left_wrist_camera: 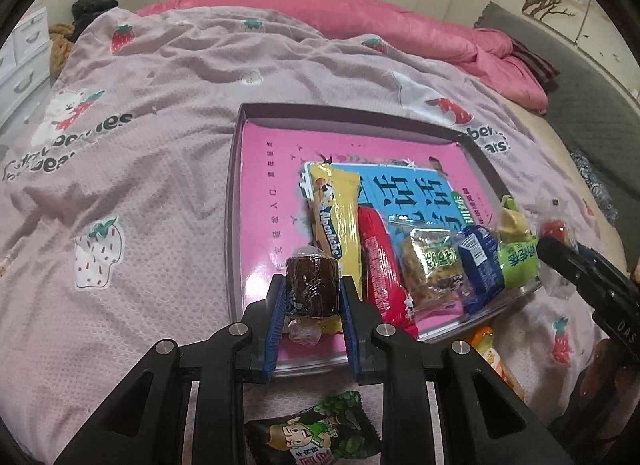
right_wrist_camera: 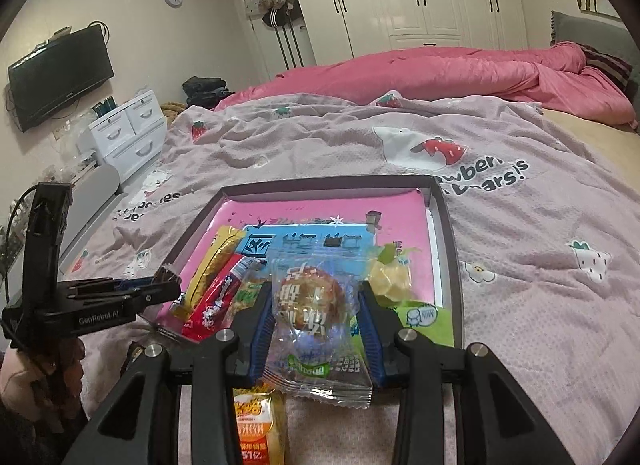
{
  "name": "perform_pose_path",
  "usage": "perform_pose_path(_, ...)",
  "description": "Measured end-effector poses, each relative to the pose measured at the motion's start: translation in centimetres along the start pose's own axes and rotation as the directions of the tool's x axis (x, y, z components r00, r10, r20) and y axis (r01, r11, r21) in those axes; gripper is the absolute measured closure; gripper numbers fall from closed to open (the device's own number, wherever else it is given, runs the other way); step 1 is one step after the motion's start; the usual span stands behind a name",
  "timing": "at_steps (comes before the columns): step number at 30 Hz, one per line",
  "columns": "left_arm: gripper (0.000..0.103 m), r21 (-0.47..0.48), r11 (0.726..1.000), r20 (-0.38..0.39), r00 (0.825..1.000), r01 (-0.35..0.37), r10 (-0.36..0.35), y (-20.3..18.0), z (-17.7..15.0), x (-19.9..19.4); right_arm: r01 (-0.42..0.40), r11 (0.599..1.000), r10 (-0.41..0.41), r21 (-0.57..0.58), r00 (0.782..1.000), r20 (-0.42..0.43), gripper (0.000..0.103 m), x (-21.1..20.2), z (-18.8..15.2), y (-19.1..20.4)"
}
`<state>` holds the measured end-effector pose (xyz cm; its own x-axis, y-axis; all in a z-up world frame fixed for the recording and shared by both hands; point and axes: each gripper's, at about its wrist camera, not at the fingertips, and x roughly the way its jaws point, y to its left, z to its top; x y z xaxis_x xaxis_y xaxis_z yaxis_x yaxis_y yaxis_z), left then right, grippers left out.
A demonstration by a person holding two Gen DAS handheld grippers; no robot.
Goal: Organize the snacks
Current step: 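Drop the chocolate piece into the tray with the left tool while the right drops the bun packet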
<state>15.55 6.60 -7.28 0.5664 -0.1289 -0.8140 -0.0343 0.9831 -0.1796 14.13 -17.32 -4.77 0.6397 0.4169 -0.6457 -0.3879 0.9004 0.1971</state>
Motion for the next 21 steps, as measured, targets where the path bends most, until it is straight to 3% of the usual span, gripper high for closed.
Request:
perform_pose_path(9,0.076,0.001,1.000,-0.020,1.000,-0.006,0.006,0.1,-0.2,0.5,0.009,1.000,-0.011,-0.025,0.998,-0.064,0.063,2.8,-0.2,0.0)
perform_pose_path(21,0.076,0.002,1.000,-0.029,0.999,-0.016,0.016,0.1,-0.2,0.8,0.026,0.997,-0.032,-0.073,0.996,-0.081,0.063,4.2,-0.5,0.7)
